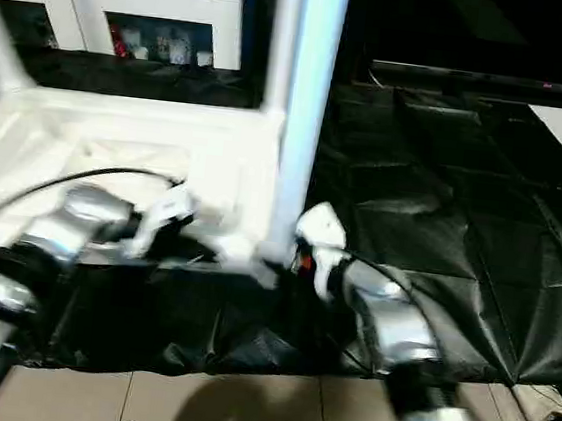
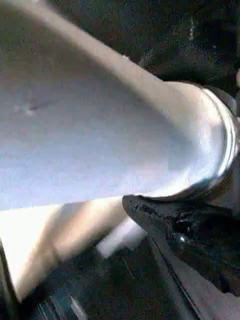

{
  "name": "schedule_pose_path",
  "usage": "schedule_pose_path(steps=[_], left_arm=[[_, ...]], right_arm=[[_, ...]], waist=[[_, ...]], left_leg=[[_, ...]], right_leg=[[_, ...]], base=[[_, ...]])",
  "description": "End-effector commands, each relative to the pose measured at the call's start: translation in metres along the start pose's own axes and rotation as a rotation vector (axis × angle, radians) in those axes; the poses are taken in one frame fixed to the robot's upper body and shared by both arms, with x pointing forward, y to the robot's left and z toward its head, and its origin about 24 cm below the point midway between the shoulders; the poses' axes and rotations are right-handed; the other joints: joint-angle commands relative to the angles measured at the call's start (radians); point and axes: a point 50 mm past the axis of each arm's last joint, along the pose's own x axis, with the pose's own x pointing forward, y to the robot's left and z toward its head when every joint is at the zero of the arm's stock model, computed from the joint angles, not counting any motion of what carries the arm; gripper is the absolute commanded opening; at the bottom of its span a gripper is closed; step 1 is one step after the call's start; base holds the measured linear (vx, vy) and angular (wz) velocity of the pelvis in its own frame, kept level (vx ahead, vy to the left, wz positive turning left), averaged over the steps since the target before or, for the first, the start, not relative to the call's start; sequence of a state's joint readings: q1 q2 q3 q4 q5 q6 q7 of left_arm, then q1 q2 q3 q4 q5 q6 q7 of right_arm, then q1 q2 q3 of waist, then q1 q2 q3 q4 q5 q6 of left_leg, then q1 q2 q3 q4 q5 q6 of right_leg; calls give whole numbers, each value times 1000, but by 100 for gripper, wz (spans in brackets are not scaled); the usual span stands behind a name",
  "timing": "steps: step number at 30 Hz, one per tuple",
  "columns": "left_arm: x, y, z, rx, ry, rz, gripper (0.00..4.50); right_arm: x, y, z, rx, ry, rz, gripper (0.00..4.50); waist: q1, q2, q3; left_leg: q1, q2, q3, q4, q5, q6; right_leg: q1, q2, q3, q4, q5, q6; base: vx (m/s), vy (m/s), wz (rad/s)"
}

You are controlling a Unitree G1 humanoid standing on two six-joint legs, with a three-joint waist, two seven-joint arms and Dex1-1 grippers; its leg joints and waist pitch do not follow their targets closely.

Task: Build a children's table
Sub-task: Rotate leg to tighten

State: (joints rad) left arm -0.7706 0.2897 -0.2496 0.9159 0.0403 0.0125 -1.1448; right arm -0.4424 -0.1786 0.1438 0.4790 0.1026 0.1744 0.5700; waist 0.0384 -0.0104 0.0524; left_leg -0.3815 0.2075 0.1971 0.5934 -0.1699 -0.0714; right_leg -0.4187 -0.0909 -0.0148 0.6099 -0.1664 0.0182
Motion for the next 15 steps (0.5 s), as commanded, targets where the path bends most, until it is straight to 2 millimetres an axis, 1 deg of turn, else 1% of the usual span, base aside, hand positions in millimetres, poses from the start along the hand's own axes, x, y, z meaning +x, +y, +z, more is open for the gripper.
schedule_pose_path(steps=[1,2,3,4,5,6,7,8,9,10,11,12,13,14,15], left_arm=[[27,-11,12,-32,-66,37,0],[36,-14,15,-39,-74,51,0],[48,-22,18,-37,-73,49,0],[50,-23,18,-33,-70,46,0],[53,-26,18,-31,-67,43,0],[54,-26,18,-32,-67,43,0],[55,-27,18,-35,-67,43,0],[55,-28,17,-33,-64,36,0],[53,-28,15,-27,-64,30,0],[50,-28,14,-18,-64,19,0],[47,-29,12,-4,-64,-2,0],[46,-29,11,-2,-64,-5,0],[42,-30,9,13,-65,-22,0],[35,-29,4,19,-57,-42,0],[30,-28,-1,27,-48,-46,0]], right_arm=[[19,13,-4,56,7,-119,272],[26,21,-4,75,-1,-126,272],[38,36,0,85,-20,-112,272],[41,40,2,88,-27,-105,272],[45,45,6,93,-51,-89,272],[45,46,6,93,-54,-87,272],[47,48,9,94,-69,-78,272],[47,48,12,70,-92,-65,272],[47,47,15,52,-113,-55,272],[45,44,17,37,-130,-47,328],[42,40,18,34,-148,-37,342],[41,40,19,33,-151,-30,342],[37,37,19,28,-167,2,342],[31,32,19,19,-181,63,363],[25,28,17,-5,-172,107,378]], waist=[[5,-5,-67],[2,-4,-67],[1,-4,-65],[-2,-5,-64],[0,-4,-64],[0,-7,-64],[1,-4,-63],[-1,-5,-62],[0,-6,-64],[-1,-5,-63],[-1,-5,-65],[-2,-5,-66],[-1,-8,-67],[-1,-7,-69],[3,-7,-69]], left_leg=[[17,10,-7,-74,-269,-11],[18,10,-7,-74,-270,-12],[19,10,-7,-75,-278,-7],[17,8,-7,-75,-281,-5],[18,7,-7,-76,-298,-1],[17,7,-8,-77,-306,1],[19,8,-8,-77,-321,1],[18,7,-9,-79,-333,0],[17,8,-11,-80,-335,-1],[16,8,-11,-80,-333,0],[13,8,-11,-80,-326,4],[12,9,-11,-80,-318,6],[11,9,-10,-78,-302,15],[9,8,-8,-76,-287,28],[12,10,-7,-74,-278,43]], right_leg=[[41,-33,15,-75,-274,-229],[40,-32,15,-75,-273,-226],[38,-32,15,-79,-282,-222],[39,-31,15,-81,-291,-217],[38,-30,15,-85,-323,-201],[40,-31,14,-85,-335,-195],[37,-31,14,-89,-358,-183],[36,-29,14,-90,-370,-175],[37,-31,14,-89,-369,-172],[37,-30,14,-89,-365,-172],[39,-31,15,-87,-348,-174],[41,-31,15,-85,-332,-177],[42,-30,15,-82,-299,-184],[45,-30,15,-80,-271,-193],[46,-29,15,-79,-240,-204]], base=[[0,0,0],[0,0,0],[0,0,0],[0,0,0],[0,0,0],[0,0,0],[0,0,0],[0,0,0],[0,0,0],[0,0,0],[0,0,0],[0,0,0],[0,0,0],[0,0,0],[0,0,0]])
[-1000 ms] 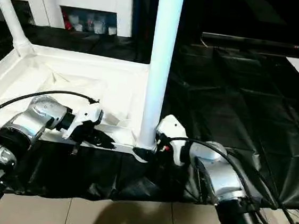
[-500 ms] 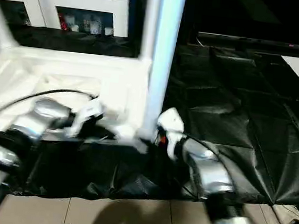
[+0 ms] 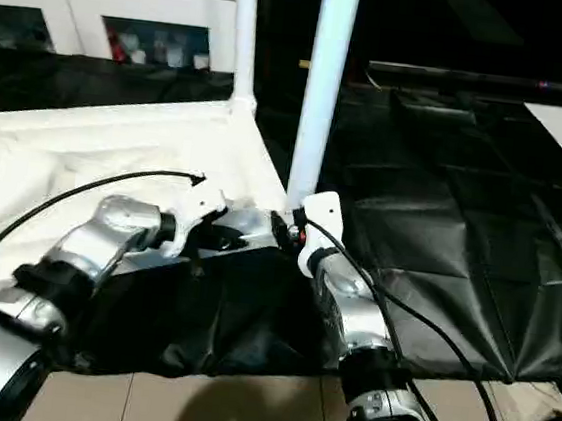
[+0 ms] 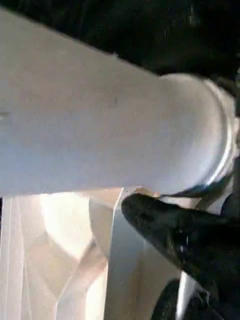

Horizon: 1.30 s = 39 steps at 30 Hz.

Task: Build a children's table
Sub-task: Rotate leg to tighten

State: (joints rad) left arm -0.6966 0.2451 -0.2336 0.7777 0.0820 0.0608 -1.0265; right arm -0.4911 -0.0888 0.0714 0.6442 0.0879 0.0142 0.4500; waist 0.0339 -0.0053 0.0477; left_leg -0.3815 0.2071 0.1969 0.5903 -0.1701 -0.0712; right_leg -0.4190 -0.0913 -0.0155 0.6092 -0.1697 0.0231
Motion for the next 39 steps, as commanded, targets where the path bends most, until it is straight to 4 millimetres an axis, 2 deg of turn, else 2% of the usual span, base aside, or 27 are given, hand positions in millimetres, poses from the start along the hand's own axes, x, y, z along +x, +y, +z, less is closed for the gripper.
schedule_pose_path(steps=[1,3,5,9,13,14,17,18,19,20,21,25,30,34,35,36,38,39], left_arm=[[11,-19,-6,9,-27,-145,0],[2,-17,-12,12,-26,-170,0],[-10,-14,-14,4,-44,-219,0],[-26,-10,-15,-16,-68,-272,0],[-39,-4,-16,1,-54,-323,0],[-40,-4,-15,2,-55,-337,0],[-44,-4,-15,12,-49,-374,0],[-44,-4,-14,15,-48,-387,0],[-45,-4,-14,17,-47,-400,0],[-45,-5,-14,19,-43,-422,0],[-45,-5,-14,20,-43,-426,0],[-45,-8,-15,22,-34,-461,0],[-45,-8,-16,19,-30,-467,0],[-39,-7,-17,11,-39,-378,0],[-34,-6,-16,21,-33,-313,0],[-34,-6,-16,21,-33,-313,0],[-28,-6,-16,22,-22,-266,0],[-13,-8,-10,-7,-44,-175,0]], right_arm=[[5,28,14,-59,-67,265,387],[-6,16,11,-102,-33,332,391],[-15,6,10,-125,-3,403,391],[-28,-1,9,-168,55,539,391],[-40,-4,5,-216,143,711,391],[-42,-3,4,-218,158,740,364],[-43,-3,4,-226,181,789,344],[-44,-3,4,-227,183,797,331],[-43,-4,4,-229,184,804,319],[-43,-2,5,-222,185,823,319],[-43,-2,5,-220,185,827,308],[-43,3,4,-206,185,865,280],[-43,5,2,-197,184,877,271],[-35,6,0,-142,112,701,270],[-28,2,-3,-119,93,534,270],[-28,2,-3,-119,93,534,270],[-23,2,-5,-121,79,412,270],[-14,7,-10,-86,65,231,270]], waist=[[9,-12,-65],[11,-14,-65],[14,-13,-64],[21,-11,-60],[30,-17,-60],[32,-16,-59],[35,-17,-60],[37,-21,-60],[38,-19,-61],[38,-18,-60],[38,-22,-60],[44,-21,-59],[48,-22,-59],[49,-23,-58],[43,-26,-57],[37,-24,-57],[30,-24,-56],[20,-25,-54]], left_leg=[[11,10,-5,-69,-267,49],[9,11,-4,-68,-243,67],[12,12,-3,-67,-248,71],[17,17,-2,-71,-280,55],[16,19,-2,-72,-290,47],[16,19,-2,-72,-286,46],[15,19,-2,-71,-274,47],[14,20,-2,-71,-269,49],[15,20,-2,-71,-266,48],[16,20,-1,-71,-269,49],[16,20,-1,-71,-268,50],[17,21,-1,-72,-268,47],[18,21,-1,-74,-276,38],[18,22,-3,-76,-281,31],[16,20,-5,-79,-296,16],[18,18,-7,-81,-311,2],[18,18,-10,-84,-323,-11],[20,19,-10,-85,-346,-22]], right_leg=[[47,-28,16,-76,-216,-215],[51,-27,15,-71,-176,-229],[48,-29,15,-71,-186,-241],[44,-28,15,-73,-246,-241],[43,-30,14,-73,-274,-231],[42,-32,15,-72,-273,-234],[42,-32,15,-71,-267,-237],[43,-33,15,-69,-266,-238],[42,-33,15,-69,-262,-239],[40,-33,15,-69,-259,-243],[40,-32,14,-70,-260,-243],[40,-34,15,-69,-265,-243],[39,-34,16,-70,-270,-239],[38,-35,16,-71,-286,-230],[36,-37,17,-74,-320,-216],[33,-38,17,-78,-347,-206],[33,-37,16,-81,-367,-195],[28,-36,18,-84,-382,-186]], base=[[0,0,0],[0,0,0],[0,0,0],[0,0,0],[0,0,0],[0,0,0],[0,0,0],[0,0,0],[0,0,0],[0,0,0],[0,0,0],[0,0,0],[0,0,0],[0,0,0],[0,0,0],[0,0,0],[0,0,0],[0,0,0]])
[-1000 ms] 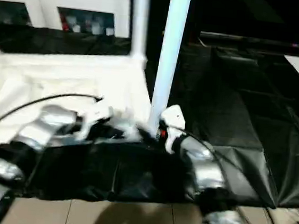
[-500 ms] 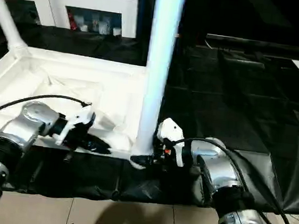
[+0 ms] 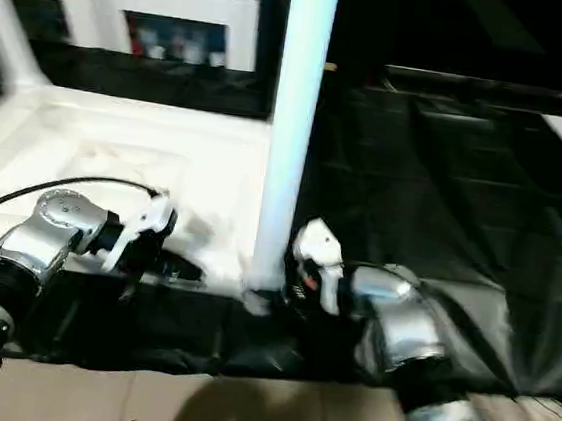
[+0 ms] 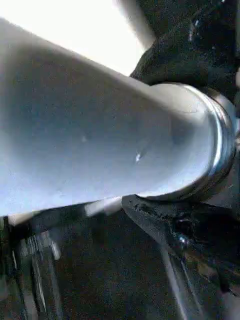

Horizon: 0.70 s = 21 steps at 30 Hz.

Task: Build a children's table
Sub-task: Rotate leg to tighten

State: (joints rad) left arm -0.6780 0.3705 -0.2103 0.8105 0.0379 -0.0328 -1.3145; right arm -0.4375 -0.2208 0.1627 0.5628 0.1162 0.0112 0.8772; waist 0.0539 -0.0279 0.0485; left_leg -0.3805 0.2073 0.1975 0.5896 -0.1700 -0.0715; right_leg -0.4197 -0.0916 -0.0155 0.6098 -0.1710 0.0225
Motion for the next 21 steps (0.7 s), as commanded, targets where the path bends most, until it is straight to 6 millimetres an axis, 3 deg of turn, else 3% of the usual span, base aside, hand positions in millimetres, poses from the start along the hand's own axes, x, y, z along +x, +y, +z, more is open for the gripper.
schedule_pose_path(steps=[1,2,8,10,13,18,21], left_arm=[[28,-7,10,-18,-61,17,0],[33,-7,13,-30,-83,37,0],[75,-26,30,-56,-192,95,0],[77,-28,29,-50,-184,101,0],[72,-29,21,-41,-152,84,0],[55,-24,13,-23,-117,64,0],[39,-21,3,7,-37,32,0]], right_arm=[[11,-1,-4,29,7,-193,270],[15,1,-5,50,5,-240,270],[52,31,-2,102,-30,-341,269],[53,31,0,98,-49,-354,339],[44,20,6,113,-108,-349,352],[27,10,8,74,-111,-238,398],[11,-1,7,7,-66,-141,409]], waist=[[-1,1,-55],[-6,-5,-57],[-14,0,-58],[-16,2,-60],[-20,2,-63],[-17,1,-70],[-16,0,-71]], left_leg=[[20,18,-11,-84,-350,-28],[18,16,-13,-84,-350,-30],[14,14,-11,-85,-340,-8],[16,14,-11,-85,-350,-6],[14,15,-12,-86,-363,-2],[10,15,-7,-78,-251,44],[12,14,-5,-75,-225,65]], right_leg=[[28,-35,18,-83,-382,-186],[30,-36,17,-85,-397,-179],[32,-29,18,-89,-340,-174],[31,-27,17,-89,-340,-170],[32,-28,17,-90,-321,-170],[47,-26,16,-73,-133,-217],[50,-25,14,-71,-95,-236]], base=[[0,0,0],[0,0,0],[0,0,0],[0,0,0],[0,0,0],[0,0,0],[0,0,0]])
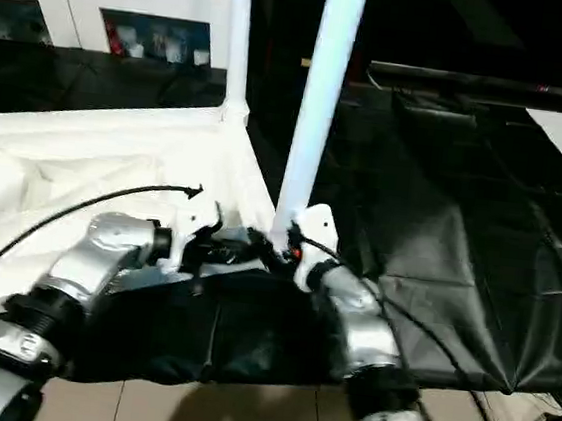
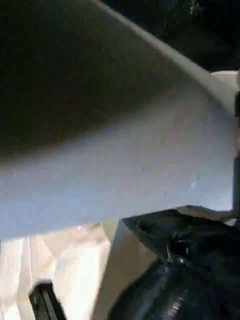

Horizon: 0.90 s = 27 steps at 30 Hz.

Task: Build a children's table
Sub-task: Rotate leg to tighten

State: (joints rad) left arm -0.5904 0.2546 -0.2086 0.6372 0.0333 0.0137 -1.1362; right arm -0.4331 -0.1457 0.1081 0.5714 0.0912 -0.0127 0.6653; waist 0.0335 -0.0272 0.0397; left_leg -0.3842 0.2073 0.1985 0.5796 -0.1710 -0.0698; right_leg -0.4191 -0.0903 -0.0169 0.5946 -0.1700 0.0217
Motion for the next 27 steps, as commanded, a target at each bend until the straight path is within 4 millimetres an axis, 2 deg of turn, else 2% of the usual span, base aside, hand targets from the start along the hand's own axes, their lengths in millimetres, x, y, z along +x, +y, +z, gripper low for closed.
schedule_pose_path(steps=[1,4,6,7,8,9,10,11,12,14,15,25,27], left_arm=[[-7,-4,-16,-17,97,-57,0],[-19,-1,-14,1,91,-84,0],[-28,2,-11,-16,76,-85,0],[-34,5,-7,-7,69,-80,20],[-39,7,-5,-3,73,-72,20],[-41,8,-4,-2,76,-68,20],[-43,8,-4,-7,82,-65,32],[-44,9,-3,-11,86,-66,43],[-45,9,-4,-13,94,-61,50],[-45,10,-5,-13,101,-60,60],[-44,9,-6,-33,101,-50,65],[-30,0,-8,-91,83,-71,151],[-27,-1,-10,-110,89,-75,160]], right_arm=[[-5,-2,5,-41,9,116,409],[-11,-11,8,-69,24,131,409],[-14,-14,9,-88,33,148,409],[-15,-15,9,-97,35,153,416],[-16,-15,9,-102,35,158,416],[-16,-15,10,-103,35,159,416],[-16,-15,9,-103,34,162,418],[-16,-15,10,-103,34,168,418],[-16,-14,9,-103,35,177,418],[-16,-13,9,-107,36,190,418],[-14,-10,8,-108,36,207,418],[-14,-8,7,-111,37,212,418],[-14,-7,6,-113,41,210,418]], waist=[[5,0,-61],[4,-1,-60],[4,0,-59],[5,1,-59],[4,-5,-58],[5,-1,-59],[4,-6,-59],[6,-1,-58],[6,-3,-58],[7,-4,-59],[8,0,-59],[12,-1,-61],[11,4,-60]], left_leg=[[16,15,-5,-64,-214,68],[16,15,-4,-63,-216,71],[21,17,-3,-64,-234,58],[21,18,-3,-64,-237,55],[20,18,-2,-65,-243,51],[22,19,-4,-66,-247,45],[22,19,-3,-66,-244,45],[24,19,-3,-66,-243,43],[23,19,-3,-66,-239,42],[22,18,-3,-65,-233,44],[23,18,-3,-64,-231,45],[21,16,-2,-61,-212,49],[22,16,-3,-62,-221,48]], right_leg=[[52,-26,15,-53,-86,-241],[51,-30,16,-53,-97,-254],[48,-29,16,-54,-128,-259],[48,-29,16,-54,-134,-259],[48,-28,16,-55,-148,-258],[47,-29,16,-54,-159,-254],[46,-28,16,-54,-157,-253],[45,-28,16,-53,-156,-254],[45,-28,16,-53,-149,-255],[46,-28,16,-51,-138,-256],[46,-28,16,-51,-127,-259],[50,-28,16,-49,-101,-266],[49,-27,16,-50,-104,-267]], base=[[0,0,0],[0,0,0],[0,0,0],[0,0,0],[0,0,0],[0,0,0],[0,0,0],[0,0,0],[0,0,0],[0,0,0],[0,0,0],[0,0,0],[0,0,0]])
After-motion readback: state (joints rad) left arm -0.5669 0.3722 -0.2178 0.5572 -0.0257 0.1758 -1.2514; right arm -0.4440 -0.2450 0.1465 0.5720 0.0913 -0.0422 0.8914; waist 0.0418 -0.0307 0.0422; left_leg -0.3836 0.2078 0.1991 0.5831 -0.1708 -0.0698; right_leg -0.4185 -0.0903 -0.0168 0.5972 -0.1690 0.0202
